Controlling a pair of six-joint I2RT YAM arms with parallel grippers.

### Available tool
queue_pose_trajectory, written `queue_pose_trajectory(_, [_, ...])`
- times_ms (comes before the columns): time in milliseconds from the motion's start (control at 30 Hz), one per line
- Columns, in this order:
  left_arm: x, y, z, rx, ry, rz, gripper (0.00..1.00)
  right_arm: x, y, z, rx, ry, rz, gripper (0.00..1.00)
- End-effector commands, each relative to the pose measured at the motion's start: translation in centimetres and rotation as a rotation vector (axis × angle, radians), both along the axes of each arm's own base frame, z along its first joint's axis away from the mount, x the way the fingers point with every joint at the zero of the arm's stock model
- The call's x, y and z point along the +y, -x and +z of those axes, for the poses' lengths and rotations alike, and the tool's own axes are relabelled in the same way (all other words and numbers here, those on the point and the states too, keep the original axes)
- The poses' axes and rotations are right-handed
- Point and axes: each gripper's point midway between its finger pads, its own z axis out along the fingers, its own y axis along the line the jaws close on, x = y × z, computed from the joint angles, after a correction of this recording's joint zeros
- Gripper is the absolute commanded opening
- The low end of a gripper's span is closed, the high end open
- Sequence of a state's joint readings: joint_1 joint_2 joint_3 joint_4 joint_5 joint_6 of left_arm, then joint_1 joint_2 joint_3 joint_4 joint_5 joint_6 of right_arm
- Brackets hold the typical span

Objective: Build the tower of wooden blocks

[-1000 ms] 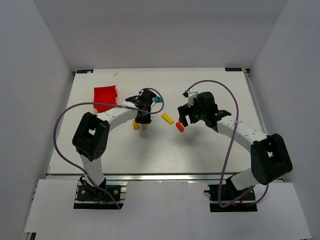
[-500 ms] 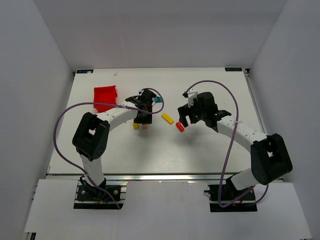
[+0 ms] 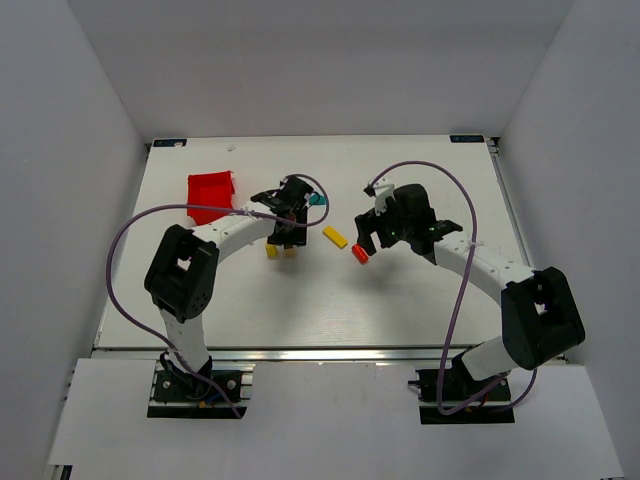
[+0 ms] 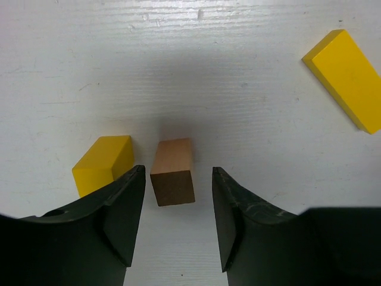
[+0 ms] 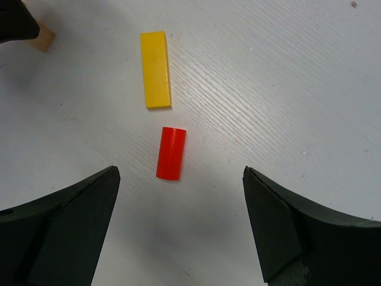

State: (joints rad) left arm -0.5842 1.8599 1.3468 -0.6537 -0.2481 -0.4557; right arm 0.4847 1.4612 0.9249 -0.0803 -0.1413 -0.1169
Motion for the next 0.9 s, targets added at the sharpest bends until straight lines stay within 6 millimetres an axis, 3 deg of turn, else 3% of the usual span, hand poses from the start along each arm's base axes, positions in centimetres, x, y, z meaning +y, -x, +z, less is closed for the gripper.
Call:
queue_pose_trajectory(0, [-1.1, -1.0, 4.3, -0.092, 0.060, -0.020, 0.61, 0.8, -0.1, 0.9, -0.023, -0.015, 0.059, 0.89])
queue_pose_trajectory(167, [-0.6, -1.3, 7.3, -0.152, 0.065, -0.007, 0.74, 1.8, 0.9, 1.5, -0.055, -0.008, 0.169, 0.89])
queue_pose_trajectory(300, [0.9, -1.0, 10.0, -0.205, 0.048, 0.047, 0.98, 3.2, 1.8, 2.0, -0.092, -0.004, 0.263, 0.89])
queue_pose_trajectory(467, [4.9, 1.0, 12.9, -0.236, 0.059, 0.289, 0.98, 6.7, 2.0, 0.9, -0.129, 0.068, 0.345, 0.89])
queue_pose_trajectory(533, [7.1, 2.9, 13.8, -0.250, 0.040, 0.373, 0.98, 7.8, 1.5, -0.6, -0.110, 0.091, 0.341, 0.89])
queue_pose_trajectory(600, [9.5, 4.7, 14.1, -0.258, 0.004, 0.489, 0.98, 9.6, 1.1, -0.5, -0.131, 0.089, 0.356, 0.89])
queue_pose_trajectory(633, [10.4, 5.6, 14.5, -0.273, 0.019, 0.537, 0.98, 10.2, 1.1, -1.8, -0.110, 0.105, 0.369, 0.89])
queue_pose_trajectory(667, [11.5, 6.2, 14.6, -0.290, -0.007, 0.573, 0.98, 11.5, 1.1, -1.5, -0.122, 0.105, 0.393, 0.89])
queue_pose_trajectory(733, [12.8, 7.5, 13.9, -0.274, -0.043, 0.611, 0.98, 12.4, 1.1, -3.4, -0.093, 0.136, 0.404, 0.89])
queue_pose_trajectory(867, [14.1, 8.5, 12.3, -0.248, -0.071, 0.634, 0.98, 14.2, 0.7, -4.6, -0.122, 0.186, 0.401, 0.89])
